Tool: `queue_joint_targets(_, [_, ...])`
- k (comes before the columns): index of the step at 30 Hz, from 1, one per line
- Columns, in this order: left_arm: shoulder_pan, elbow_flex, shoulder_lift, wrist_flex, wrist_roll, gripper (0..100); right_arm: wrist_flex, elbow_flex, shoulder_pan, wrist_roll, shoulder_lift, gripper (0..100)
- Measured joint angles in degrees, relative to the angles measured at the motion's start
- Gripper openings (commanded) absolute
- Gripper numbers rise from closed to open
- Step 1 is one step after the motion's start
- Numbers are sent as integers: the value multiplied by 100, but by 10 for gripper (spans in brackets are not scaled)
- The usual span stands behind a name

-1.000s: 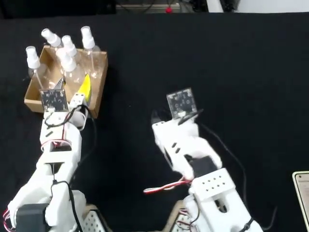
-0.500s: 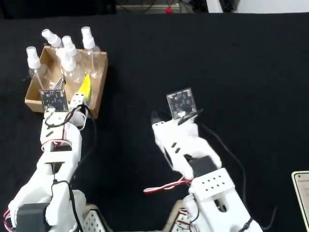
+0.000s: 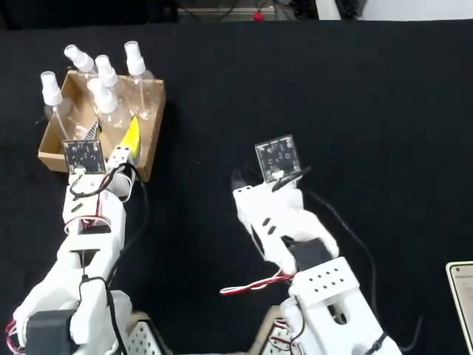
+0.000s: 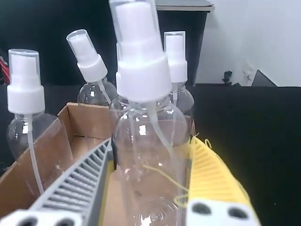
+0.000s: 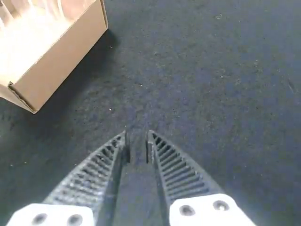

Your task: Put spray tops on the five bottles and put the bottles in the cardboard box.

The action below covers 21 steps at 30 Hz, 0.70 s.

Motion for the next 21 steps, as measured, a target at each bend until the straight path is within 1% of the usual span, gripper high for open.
queue_joint_targets(9, [9,-290,1002,0,9,159,0,0,0,0,0,64])
queue_joint_targets(21, [9,-299,1029,0,9,163,0,0,0,0,0,64])
